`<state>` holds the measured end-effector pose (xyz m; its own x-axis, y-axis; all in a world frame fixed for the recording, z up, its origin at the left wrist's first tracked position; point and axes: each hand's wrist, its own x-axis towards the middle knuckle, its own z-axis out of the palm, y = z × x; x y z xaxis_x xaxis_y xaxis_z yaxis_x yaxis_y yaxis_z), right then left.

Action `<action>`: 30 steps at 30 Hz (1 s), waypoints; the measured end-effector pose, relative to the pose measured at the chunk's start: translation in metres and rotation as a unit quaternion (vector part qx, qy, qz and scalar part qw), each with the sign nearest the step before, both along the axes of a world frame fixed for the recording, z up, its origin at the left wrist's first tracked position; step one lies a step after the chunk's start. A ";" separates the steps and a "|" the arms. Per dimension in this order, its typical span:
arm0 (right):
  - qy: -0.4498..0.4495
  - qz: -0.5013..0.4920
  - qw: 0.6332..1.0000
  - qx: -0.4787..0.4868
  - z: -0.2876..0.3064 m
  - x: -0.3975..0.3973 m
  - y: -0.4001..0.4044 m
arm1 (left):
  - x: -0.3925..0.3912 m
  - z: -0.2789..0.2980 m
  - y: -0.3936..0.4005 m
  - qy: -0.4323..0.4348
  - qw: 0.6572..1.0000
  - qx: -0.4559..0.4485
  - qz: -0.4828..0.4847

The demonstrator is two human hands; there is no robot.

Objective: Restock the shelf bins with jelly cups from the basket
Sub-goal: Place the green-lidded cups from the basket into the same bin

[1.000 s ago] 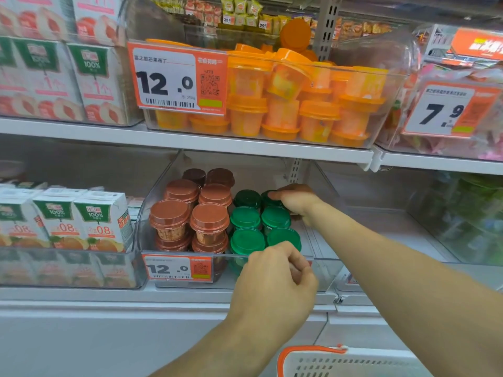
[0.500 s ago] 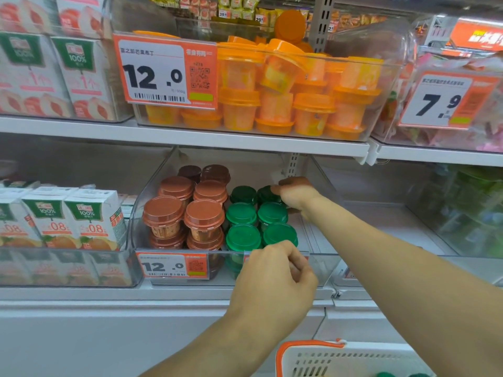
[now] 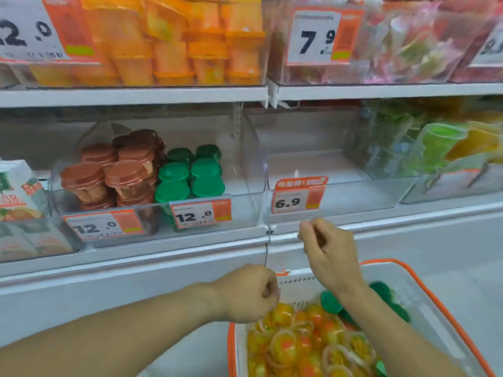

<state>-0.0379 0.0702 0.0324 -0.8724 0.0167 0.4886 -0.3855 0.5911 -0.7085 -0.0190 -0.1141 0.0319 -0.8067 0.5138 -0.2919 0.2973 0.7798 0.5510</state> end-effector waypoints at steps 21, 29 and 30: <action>-0.349 -0.173 0.911 0.131 -0.229 0.049 0.173 | -0.043 -0.227 0.237 0.085 0.989 -0.091 0.080; -0.405 -0.107 0.888 0.190 -0.247 0.027 0.180 | -0.037 -0.256 0.238 0.137 0.980 -0.082 0.115; -0.405 -0.110 0.886 0.196 -0.248 0.025 0.180 | -0.036 -0.254 0.235 0.132 0.982 -0.058 0.118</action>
<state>-0.0124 0.2500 -0.2157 -0.9366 0.1966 -0.2900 0.3098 0.8513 -0.4234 -0.0551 0.1206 -0.2225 -0.9551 0.2781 -0.1021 0.2205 0.8976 0.3818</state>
